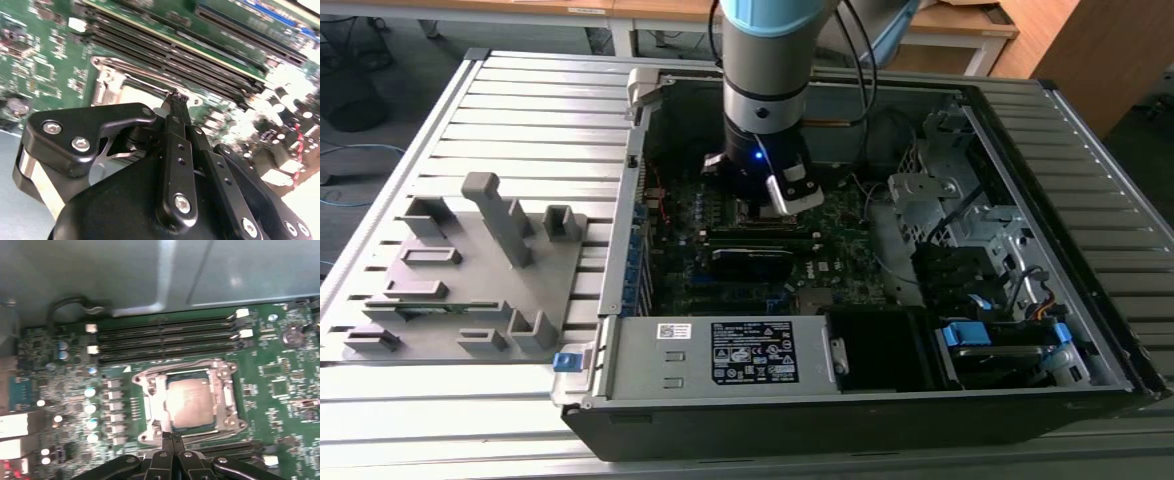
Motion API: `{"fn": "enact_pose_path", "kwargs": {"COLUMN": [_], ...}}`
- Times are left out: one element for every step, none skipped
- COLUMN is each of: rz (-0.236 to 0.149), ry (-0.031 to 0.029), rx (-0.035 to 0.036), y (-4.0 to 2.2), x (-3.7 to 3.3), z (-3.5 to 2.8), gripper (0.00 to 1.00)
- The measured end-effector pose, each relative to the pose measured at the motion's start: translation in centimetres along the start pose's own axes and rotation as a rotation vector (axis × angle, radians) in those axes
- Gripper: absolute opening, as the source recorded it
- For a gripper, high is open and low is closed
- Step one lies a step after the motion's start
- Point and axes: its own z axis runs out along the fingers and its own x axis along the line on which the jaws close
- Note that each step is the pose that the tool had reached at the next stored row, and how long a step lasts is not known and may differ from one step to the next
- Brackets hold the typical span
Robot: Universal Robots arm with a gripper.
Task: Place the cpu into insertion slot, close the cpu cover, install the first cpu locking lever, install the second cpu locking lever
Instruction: 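Install the second cpu locking lever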
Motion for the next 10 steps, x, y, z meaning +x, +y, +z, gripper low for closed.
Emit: {"fn": "enact_pose_path", "kwargs": {"rz": [0.000,0.000,0.000,0.000,0.000,0.000,0.001,0.000,0.000,0.000], "ry": [0.0009,0.0017,0.0024,0.0029,0.0033,0.0035,0.0034,0.0035,0.0034,0.0034], "rx": [0.0004,0.0009,0.0014,0.0020,0.0024,0.0025,0.0026,0.0028,0.0029,0.0033], "y": [0.05,0.10,0.14,0.17,0.20,0.26,0.38,0.55,0.76,1.03], "x": [-0.34,-0.69,-0.98,-1.22,-1.42,-1.52,-1.53,-1.53,-1.50,-1.46], "z": [0.02,0.04,0.06,0.07,0.08,0.09,0.11,0.13,0.16,0.20], "gripper": [0.11,0.11,0.11,0.11,0.11,0.11,0.11,0.11,0.11,0.11]}}
